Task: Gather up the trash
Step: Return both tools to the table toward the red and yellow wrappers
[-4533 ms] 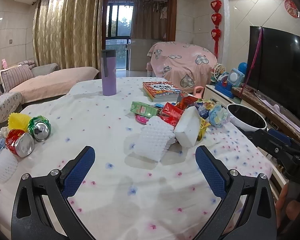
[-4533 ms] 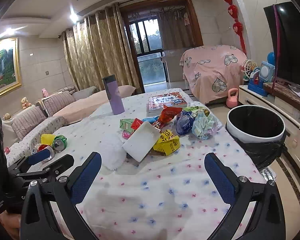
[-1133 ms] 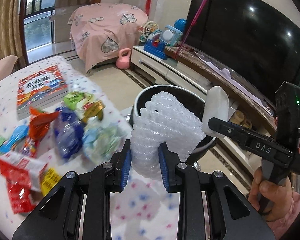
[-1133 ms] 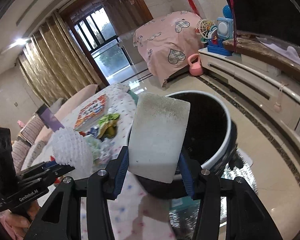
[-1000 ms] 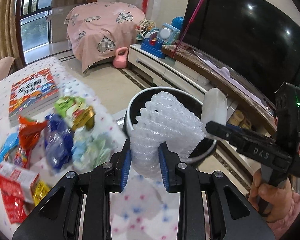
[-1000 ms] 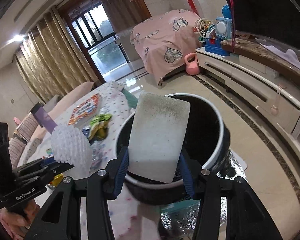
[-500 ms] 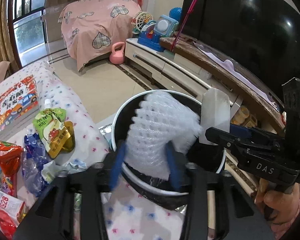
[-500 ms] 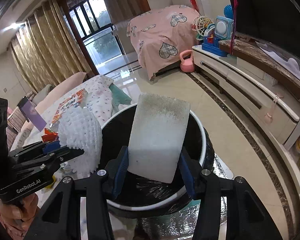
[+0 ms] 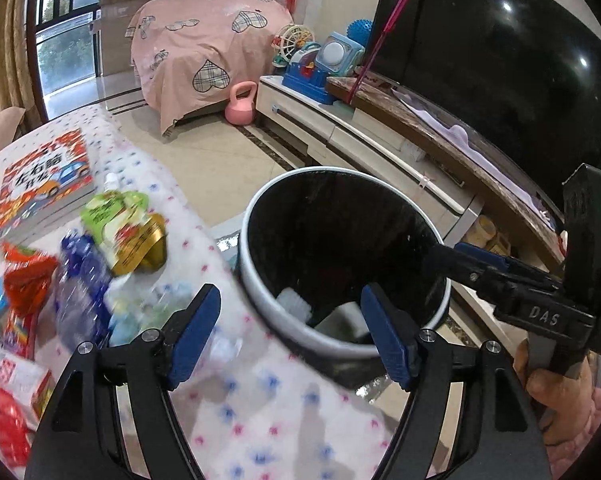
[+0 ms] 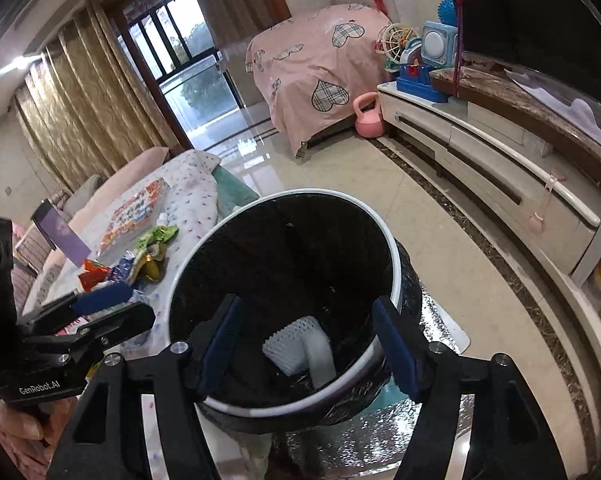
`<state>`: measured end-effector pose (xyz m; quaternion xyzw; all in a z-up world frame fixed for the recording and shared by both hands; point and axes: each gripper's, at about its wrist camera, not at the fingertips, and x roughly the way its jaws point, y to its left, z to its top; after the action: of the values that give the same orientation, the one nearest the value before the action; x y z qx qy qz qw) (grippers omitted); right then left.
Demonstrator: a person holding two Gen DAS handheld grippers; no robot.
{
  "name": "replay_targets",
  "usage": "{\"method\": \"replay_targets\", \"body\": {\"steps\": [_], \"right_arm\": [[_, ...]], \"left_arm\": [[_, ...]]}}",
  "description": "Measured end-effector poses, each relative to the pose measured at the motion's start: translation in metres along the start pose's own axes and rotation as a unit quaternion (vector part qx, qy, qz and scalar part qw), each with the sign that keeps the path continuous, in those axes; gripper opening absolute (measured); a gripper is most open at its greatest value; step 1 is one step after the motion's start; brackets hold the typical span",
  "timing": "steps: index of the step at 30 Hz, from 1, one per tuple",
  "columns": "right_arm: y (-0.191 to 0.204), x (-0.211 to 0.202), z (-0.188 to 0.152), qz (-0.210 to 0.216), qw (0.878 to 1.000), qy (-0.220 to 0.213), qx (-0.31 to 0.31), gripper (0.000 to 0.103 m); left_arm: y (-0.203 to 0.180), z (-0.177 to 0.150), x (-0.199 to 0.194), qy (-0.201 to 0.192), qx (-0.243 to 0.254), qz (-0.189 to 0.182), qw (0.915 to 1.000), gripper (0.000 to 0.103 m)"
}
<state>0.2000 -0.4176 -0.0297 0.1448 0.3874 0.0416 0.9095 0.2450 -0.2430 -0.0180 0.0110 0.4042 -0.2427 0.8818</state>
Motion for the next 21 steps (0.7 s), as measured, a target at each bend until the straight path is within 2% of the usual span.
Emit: {"method": "replay_targets", "body": {"steps": [7, 14, 21], "right_arm": [[0.016, -0.018, -0.024, 0.032, 0.998, -0.035, 0.030, 0.096], [0.045, -0.025, -0.045, 0.061, 0.996, -0.044, 0.038, 0.096], [0.083, -0.021, -0.064, 0.082, 0.996, -0.029, 0.020, 0.097]], "left_arm": [[0.022, -0.031, -0.036, -0.016, -0.029, 0.008, 0.9994, 0.076], [0.053, -0.063, -0.072, -0.026, -0.067, 0.024, 0.9971, 0.076], [0.091, -0.090, -0.099, -0.034, -0.114, 0.035, 0.9923, 0.076]]}}
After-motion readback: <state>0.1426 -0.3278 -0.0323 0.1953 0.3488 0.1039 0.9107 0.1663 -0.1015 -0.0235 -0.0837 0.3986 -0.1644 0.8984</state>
